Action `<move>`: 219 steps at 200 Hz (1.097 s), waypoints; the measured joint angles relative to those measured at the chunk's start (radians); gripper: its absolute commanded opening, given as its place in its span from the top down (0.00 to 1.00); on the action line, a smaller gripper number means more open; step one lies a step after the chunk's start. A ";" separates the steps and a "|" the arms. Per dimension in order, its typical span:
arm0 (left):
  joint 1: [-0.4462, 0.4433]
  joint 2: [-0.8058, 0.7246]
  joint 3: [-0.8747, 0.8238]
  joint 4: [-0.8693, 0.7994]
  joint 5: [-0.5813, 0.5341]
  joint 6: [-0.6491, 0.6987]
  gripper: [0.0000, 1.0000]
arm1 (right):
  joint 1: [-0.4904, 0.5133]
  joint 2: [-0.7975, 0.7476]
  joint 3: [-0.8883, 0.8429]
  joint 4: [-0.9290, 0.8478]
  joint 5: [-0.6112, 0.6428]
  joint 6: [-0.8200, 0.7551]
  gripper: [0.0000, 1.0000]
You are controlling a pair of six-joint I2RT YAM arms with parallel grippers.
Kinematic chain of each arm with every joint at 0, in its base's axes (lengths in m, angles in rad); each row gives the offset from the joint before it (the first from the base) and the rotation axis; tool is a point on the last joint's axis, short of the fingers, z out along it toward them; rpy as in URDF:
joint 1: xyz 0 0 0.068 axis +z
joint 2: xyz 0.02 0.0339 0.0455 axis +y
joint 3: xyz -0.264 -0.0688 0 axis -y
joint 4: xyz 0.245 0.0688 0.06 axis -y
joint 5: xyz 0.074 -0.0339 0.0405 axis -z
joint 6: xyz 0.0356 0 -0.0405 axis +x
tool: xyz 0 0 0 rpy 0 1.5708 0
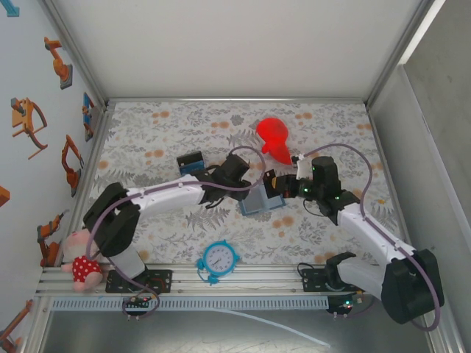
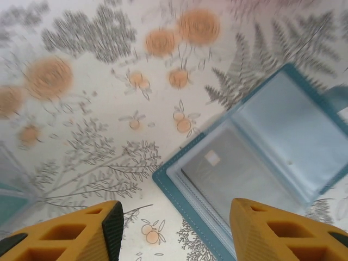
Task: Take the credit cards out of the card holder
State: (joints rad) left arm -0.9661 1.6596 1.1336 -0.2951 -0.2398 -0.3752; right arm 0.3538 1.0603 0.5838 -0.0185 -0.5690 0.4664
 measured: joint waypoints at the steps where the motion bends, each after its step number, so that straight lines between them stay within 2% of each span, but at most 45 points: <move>1: 0.001 -0.006 -0.001 0.000 0.000 0.002 0.45 | 0.000 -0.003 0.000 0.000 -0.003 -0.002 1.00; 48: 0.051 -0.209 -0.045 0.006 0.047 0.135 0.45 | 0.005 -0.024 0.001 0.000 -0.094 -0.067 1.00; 103: 0.138 -0.422 -0.118 0.034 0.353 0.303 0.46 | 0.051 -0.024 0.065 -0.026 -0.195 -0.159 1.00; 150: 0.158 -0.439 -0.122 0.040 0.592 0.409 0.48 | 0.106 -0.023 0.182 -0.136 -0.264 -0.278 1.00; 188: 0.162 -0.419 -0.117 0.033 0.759 0.475 0.62 | 0.164 0.009 0.272 -0.252 -0.285 -0.374 1.00; 219: 0.162 -0.372 -0.095 -0.003 0.840 0.515 0.64 | 0.188 0.040 0.296 -0.298 -0.292 -0.418 1.00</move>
State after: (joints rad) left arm -0.8043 1.2881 1.0386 -0.2981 0.6003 0.1398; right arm 0.5415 1.1000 0.8803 -0.3164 -0.8612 0.0483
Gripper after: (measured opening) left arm 0.366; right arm 0.041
